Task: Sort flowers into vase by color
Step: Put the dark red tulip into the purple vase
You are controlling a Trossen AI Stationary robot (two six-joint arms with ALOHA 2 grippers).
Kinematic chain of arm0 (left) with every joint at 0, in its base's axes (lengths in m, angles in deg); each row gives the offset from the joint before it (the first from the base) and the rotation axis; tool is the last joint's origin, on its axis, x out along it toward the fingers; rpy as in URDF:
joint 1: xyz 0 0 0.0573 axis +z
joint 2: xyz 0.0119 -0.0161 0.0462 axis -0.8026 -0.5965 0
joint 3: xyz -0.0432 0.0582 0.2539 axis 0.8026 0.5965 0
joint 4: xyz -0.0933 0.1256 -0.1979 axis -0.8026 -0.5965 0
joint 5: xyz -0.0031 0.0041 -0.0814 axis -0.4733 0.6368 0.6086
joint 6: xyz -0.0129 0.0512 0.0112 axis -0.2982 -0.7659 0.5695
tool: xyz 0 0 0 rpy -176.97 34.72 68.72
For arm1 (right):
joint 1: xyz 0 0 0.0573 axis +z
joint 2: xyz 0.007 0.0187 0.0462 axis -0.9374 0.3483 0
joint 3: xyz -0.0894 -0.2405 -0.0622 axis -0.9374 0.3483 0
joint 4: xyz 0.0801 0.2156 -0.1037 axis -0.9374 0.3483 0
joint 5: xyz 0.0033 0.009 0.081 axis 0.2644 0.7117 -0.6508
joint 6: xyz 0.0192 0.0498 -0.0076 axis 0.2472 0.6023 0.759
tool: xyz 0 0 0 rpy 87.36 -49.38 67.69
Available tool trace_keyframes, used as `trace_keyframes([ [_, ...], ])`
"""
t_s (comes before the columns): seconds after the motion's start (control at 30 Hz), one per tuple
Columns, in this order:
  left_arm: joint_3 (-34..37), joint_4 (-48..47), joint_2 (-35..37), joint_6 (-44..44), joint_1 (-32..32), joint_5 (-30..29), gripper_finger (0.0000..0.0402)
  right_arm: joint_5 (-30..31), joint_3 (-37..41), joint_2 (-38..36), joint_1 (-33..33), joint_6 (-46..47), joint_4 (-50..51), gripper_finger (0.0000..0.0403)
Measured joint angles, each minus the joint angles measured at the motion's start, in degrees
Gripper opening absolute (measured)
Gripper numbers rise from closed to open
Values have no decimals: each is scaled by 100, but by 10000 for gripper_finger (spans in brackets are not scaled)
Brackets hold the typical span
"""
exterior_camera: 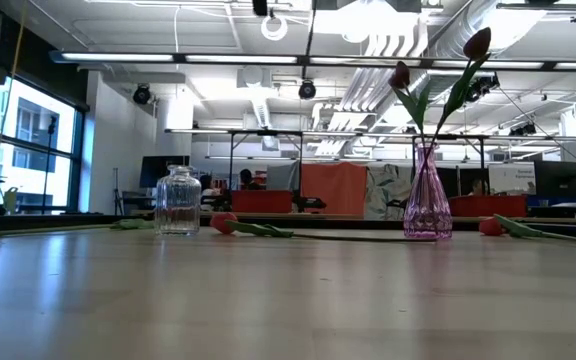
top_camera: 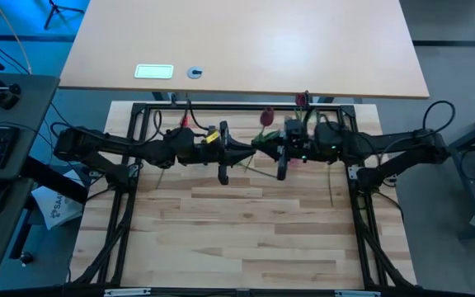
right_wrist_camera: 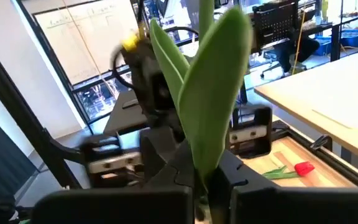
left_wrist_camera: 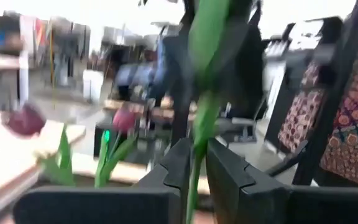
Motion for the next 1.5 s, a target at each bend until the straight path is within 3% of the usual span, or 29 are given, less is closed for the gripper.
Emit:
trace_keyframes([
  [0.27, 9, -1868, 474, 97, 283, -66, 108, 217, -5, -851, 6, 74, 1248, 2],
  [0.4, 45, -3281, 892, -182, 465, -113, 136, 717, -7, -1254, 13, 310, 2173, 2],
  [0.47, 274, -3463, 1128, -35, 569, -119, 145, 1017, -7, -1361, 13, 465, 2650, 1],
  [0.7, 1822, -1885, 2053, 1048, 607, -262, 151, 1653, 263, -1490, 13, 690, 3258, 1],
  [0.87, 2508, -1197, 2492, 1177, 402, -653, 150, 1876, 1073, -1689, -12, 739, 2532, 1],
  [1.07, 2604, -1028, 2749, 919, 362, -814, 150, 2100, 1221, -2028, -436, 134, 1944, 1],
  [1.27, 2602, -987, 2766, 723, 390, -1125, 150, 2995, 882, -2076, -804, -454, 1993, 0],
  [1.5, 2601, -605, 2770, 942, 388, -1175, 150, 2832, 881, -1954, -1160, -230, 2325, 0],
])
